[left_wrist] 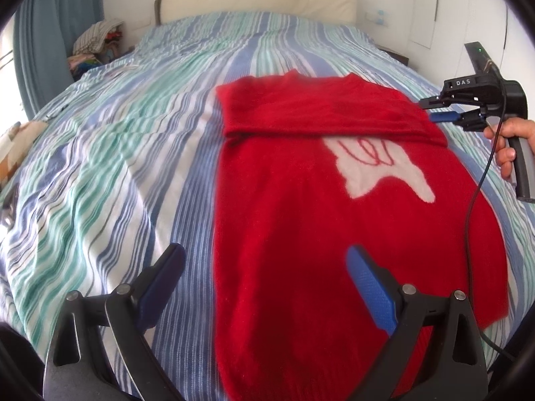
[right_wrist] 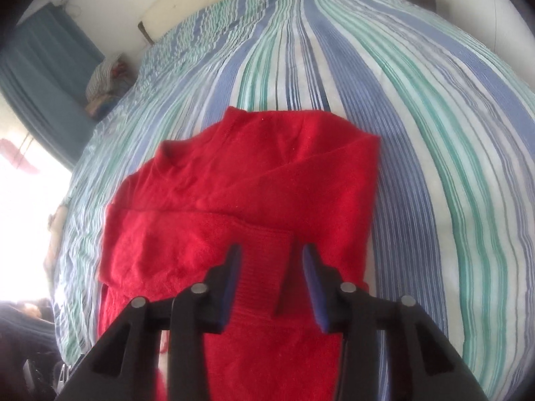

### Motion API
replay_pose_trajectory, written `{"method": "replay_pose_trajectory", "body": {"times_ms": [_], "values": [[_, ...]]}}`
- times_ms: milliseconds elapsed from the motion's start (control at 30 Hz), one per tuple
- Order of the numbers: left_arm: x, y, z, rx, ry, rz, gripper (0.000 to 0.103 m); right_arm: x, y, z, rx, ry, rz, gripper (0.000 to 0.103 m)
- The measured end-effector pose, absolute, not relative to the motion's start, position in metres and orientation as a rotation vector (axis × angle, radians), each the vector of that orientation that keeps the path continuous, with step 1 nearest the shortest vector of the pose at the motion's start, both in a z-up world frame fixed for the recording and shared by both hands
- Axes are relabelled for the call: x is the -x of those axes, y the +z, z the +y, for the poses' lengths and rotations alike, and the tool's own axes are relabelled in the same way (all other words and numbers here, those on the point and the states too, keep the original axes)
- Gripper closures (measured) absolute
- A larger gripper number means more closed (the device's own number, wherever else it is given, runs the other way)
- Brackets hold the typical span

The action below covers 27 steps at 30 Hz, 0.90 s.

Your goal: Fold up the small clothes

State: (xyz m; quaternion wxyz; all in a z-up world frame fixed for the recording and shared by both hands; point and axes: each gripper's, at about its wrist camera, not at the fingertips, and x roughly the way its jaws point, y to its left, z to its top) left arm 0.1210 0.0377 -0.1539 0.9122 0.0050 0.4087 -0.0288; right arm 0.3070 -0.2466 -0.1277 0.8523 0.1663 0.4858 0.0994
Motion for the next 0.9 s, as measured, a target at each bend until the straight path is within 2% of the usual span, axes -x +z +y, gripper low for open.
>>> {"method": "replay_pose_trajectory", "body": {"times_ms": [100,233,333,467,733,900], "values": [[-0.124,-0.158,0.034,-0.018,-0.066,0.867,0.005,-0.294,-0.127,-0.239,-0.429,0.35,1.024,0.064],[-0.122,-0.163,0.031,-0.053,-0.056,0.891,0.006,-0.286,-0.156,-0.222,-0.28,0.285,1.157,0.062],[-0.113,-0.155,0.034,-0.042,-0.067,0.866,0.006,-0.26,-0.149,-0.223,-0.226,0.267,1.089,0.062],[-0.108,-0.147,0.033,-0.022,-0.102,0.853,0.005,-0.188,-0.127,-0.224,-0.117,0.295,0.978,0.043],[-0.107,-0.152,0.012,-0.046,-0.148,0.866,0.005,-0.046,-0.133,-0.229,0.017,0.087,0.834,0.04],[-0.107,-0.158,0.014,-0.037,-0.131,0.891,0.005,-0.013,-0.134,-0.217,0.051,0.066,0.771,0.037]]}}
